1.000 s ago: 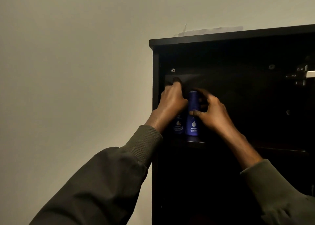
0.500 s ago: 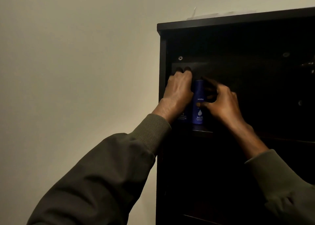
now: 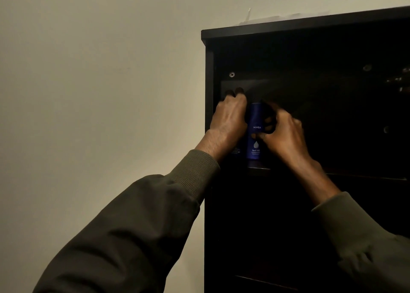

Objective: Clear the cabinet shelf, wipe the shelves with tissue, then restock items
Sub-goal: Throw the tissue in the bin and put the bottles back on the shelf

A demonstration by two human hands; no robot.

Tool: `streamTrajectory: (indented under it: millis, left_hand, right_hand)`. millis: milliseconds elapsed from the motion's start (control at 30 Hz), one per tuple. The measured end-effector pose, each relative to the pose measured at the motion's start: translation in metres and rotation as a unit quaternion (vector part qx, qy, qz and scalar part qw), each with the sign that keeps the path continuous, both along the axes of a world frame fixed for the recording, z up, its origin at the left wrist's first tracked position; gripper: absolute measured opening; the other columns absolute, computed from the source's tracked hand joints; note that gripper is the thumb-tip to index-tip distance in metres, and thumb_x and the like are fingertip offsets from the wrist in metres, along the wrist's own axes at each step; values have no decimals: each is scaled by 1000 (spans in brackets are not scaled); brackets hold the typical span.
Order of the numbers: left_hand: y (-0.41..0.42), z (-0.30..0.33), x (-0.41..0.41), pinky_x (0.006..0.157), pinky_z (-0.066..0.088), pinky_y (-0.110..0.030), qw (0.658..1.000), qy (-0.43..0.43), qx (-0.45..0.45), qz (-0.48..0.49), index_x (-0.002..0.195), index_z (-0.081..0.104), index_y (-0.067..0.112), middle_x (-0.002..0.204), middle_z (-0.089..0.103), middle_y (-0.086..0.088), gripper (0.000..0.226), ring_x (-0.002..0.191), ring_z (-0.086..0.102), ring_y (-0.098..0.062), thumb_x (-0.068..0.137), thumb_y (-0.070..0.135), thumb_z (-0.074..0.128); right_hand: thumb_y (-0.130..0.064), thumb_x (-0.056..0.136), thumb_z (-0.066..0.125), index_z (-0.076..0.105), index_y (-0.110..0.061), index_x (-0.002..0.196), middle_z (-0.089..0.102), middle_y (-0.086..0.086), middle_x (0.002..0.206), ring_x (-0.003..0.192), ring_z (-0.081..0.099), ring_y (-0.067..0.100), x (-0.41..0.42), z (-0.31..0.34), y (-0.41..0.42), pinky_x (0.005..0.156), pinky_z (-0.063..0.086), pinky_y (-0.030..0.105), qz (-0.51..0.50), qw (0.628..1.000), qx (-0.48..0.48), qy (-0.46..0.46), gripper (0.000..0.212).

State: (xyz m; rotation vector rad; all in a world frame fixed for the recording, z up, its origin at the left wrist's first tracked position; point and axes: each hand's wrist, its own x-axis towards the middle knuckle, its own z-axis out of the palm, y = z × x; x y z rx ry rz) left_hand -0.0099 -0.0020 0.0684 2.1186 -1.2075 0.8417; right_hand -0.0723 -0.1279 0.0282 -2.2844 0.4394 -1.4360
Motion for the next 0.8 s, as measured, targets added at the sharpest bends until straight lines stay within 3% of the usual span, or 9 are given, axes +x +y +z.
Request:
streamTrajectory:
  millis: [133, 300, 800]
  left_hand:
    - [0, -1, 0, 93, 47, -36, 1000, 4, 5, -8, 141, 38, 0, 132, 51, -23, 52, 122, 54, -39, 94, 6, 60]
    - [0, -5, 3, 99, 45, -38, 999, 17, 19, -23, 147, 33, 2, 137, 46, -24, 60, 127, 49, -40, 95, 12, 62]
    - [-3, -14, 7, 107, 40, -42, 1000, -9, 13, -22, 156, 17, 6, 150, 33, -26, 80, 133, 41, -41, 93, 17, 65]
  right_hand:
    - [-22, 71, 84, 45, -28, 140, 69, -1, 107, 100, 66, 19, 1, -1, 0, 90, 54, 40, -18, 1000, 4, 9, 80]
    - [-27, 70, 85, 51, -22, 133, 69, 0, 108, 101, 66, 19, 1, -2, -1, 83, 52, 32, -28, 999, 30, 33, 71]
    - [-36, 69, 86, 54, -15, 118, 67, 3, 111, 107, 62, 25, -9, -10, 1, 75, 39, 26, -52, 993, 56, 90, 63]
